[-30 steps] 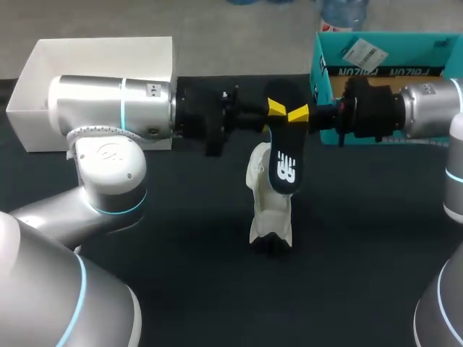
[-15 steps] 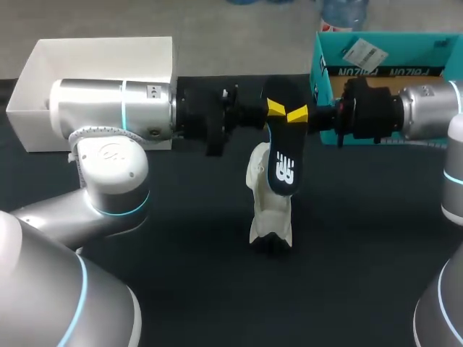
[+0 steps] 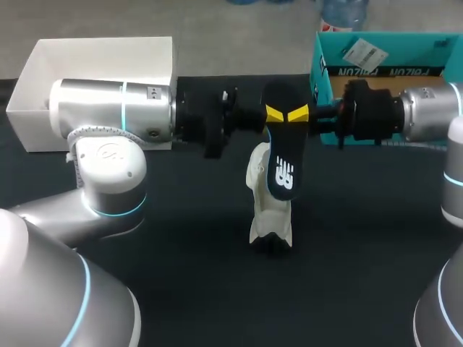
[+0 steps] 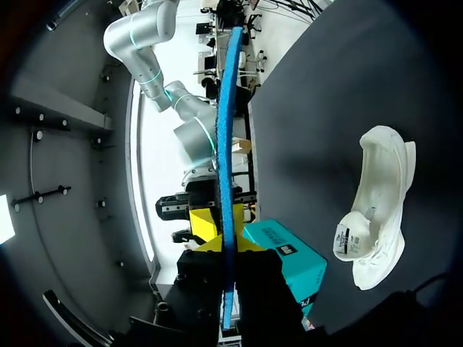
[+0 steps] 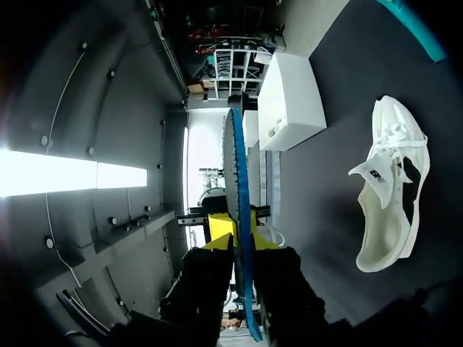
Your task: Take the shoe out of the shoebox, open the shoe tongue, remove and reinsert the insole, then place the shoe into the shoebox
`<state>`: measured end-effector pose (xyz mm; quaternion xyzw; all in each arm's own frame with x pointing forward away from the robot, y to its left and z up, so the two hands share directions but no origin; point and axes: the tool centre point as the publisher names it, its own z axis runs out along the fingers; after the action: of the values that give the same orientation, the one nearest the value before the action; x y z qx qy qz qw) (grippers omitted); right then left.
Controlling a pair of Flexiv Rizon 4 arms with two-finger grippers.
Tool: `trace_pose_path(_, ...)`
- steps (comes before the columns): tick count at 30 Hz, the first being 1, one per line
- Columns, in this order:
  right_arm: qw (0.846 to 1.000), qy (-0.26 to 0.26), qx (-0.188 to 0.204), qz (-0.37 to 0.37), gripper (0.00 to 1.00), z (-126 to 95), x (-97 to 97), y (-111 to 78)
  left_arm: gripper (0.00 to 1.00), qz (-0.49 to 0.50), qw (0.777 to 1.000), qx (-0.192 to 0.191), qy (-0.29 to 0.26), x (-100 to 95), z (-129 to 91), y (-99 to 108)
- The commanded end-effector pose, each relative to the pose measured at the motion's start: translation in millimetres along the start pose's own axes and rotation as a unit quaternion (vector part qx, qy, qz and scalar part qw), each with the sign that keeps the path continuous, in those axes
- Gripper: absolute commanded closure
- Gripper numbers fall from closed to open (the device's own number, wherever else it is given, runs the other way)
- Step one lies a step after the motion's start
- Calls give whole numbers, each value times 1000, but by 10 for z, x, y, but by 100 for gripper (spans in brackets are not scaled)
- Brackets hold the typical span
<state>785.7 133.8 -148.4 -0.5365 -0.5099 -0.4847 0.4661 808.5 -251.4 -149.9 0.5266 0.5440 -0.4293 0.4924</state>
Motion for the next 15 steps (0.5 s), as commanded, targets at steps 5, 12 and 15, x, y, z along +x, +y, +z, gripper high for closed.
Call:
trace_pose_path(5,999,-26,-47,-3,0,-320,-63,-211,100,-46,999,-2,27,26,-101,-18)
trace_pose_path(12,993,-101,-55,-30,0,-620,-173,-308,100,-67,997,2,44,105,-189,-39)
trace_pose_path(15,991,-117,-62,-32,0,-770,-230,-357,100,-69,997,2,45,102,-203,-57)
